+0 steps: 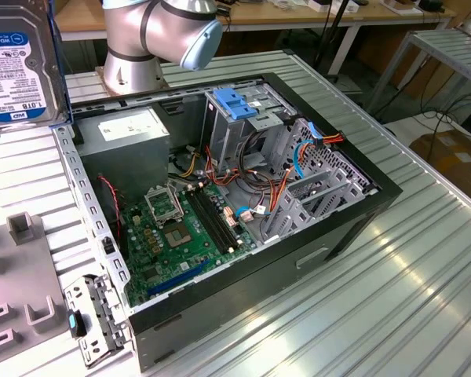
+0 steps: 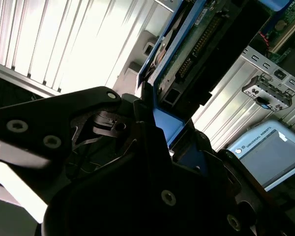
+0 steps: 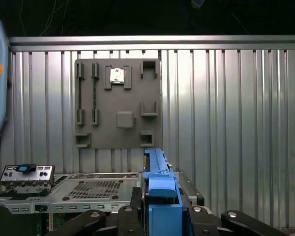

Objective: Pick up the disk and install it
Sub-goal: 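Pick up the disk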

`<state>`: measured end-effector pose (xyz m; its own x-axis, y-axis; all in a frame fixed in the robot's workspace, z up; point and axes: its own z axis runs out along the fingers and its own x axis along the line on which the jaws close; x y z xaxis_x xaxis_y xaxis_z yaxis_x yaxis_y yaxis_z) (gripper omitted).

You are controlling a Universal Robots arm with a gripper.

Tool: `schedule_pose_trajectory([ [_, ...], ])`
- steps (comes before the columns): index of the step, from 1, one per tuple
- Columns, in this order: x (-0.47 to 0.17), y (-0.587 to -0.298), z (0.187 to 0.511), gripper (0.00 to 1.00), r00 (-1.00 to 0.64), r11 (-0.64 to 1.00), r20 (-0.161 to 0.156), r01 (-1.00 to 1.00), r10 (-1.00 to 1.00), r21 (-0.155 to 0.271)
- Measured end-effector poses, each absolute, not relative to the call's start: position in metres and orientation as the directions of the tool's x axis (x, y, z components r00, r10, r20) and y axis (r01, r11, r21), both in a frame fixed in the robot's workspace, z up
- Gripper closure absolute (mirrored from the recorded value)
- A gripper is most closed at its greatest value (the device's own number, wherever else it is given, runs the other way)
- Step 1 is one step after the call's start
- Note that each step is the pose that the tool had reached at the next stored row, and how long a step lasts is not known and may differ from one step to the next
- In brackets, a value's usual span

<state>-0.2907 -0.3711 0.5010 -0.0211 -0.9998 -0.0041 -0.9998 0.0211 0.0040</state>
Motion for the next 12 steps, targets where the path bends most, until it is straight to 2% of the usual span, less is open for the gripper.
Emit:
schedule_pose_trajectory([
  [12, -0.2809, -0.3711, 0.501, 0.63, -0.021, 0.021, -0.004, -1.0, -1.0, 0.004],
])
